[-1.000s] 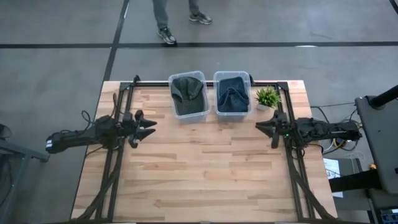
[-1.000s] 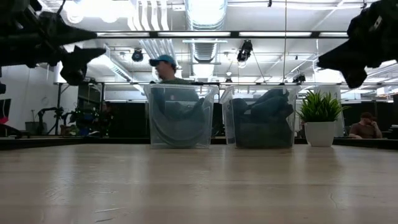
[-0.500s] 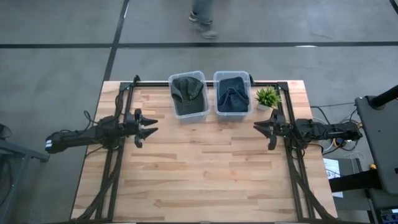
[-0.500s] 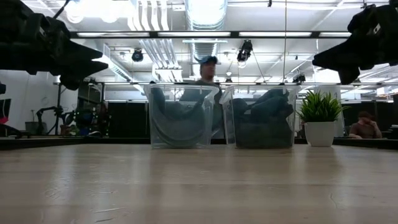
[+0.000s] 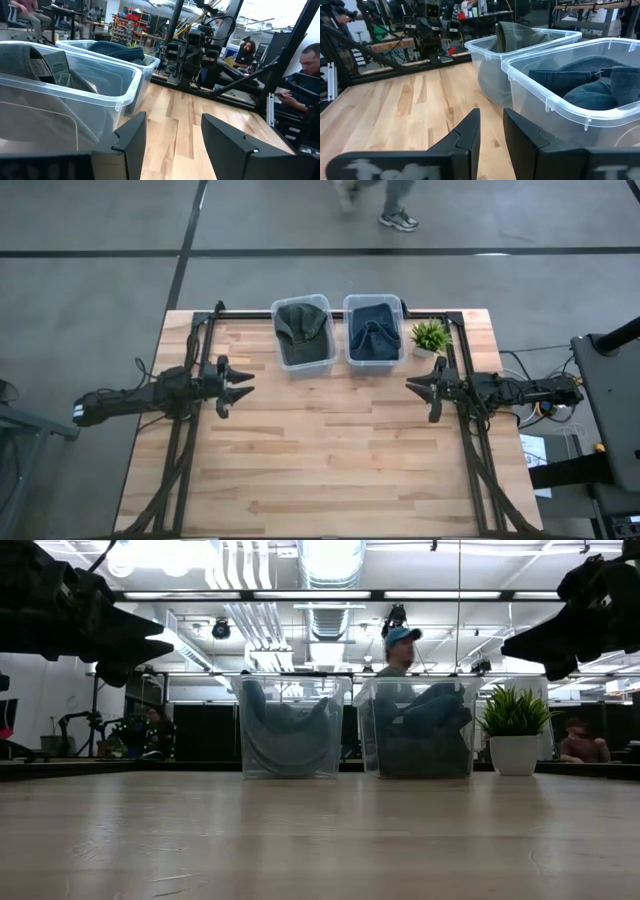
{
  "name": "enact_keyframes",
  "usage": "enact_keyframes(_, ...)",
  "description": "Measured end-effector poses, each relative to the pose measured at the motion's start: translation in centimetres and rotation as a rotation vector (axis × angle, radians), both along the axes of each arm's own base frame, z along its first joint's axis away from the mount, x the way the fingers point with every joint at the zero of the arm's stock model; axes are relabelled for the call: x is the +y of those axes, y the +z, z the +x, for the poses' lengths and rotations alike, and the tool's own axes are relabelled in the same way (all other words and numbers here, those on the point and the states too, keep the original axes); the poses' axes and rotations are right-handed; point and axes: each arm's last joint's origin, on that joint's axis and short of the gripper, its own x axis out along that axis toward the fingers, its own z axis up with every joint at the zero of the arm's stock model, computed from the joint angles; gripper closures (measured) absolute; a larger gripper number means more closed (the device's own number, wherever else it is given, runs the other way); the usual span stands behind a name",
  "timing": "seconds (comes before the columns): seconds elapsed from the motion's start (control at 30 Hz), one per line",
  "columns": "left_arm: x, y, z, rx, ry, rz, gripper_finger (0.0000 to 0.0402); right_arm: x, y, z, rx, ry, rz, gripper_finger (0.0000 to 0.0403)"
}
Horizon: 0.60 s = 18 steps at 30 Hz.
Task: Pick & Place hat
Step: Return to Home Position
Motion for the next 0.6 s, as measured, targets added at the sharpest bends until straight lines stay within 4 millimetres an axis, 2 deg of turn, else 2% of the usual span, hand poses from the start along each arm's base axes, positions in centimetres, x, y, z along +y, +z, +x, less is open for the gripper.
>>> enact_keyframes(0.6,0.00,-0.07,0.00,0.005,0.000,-0.002,0.0218,0.00,0.00,0.00,0.000,-0.001,0.000,0.0335)
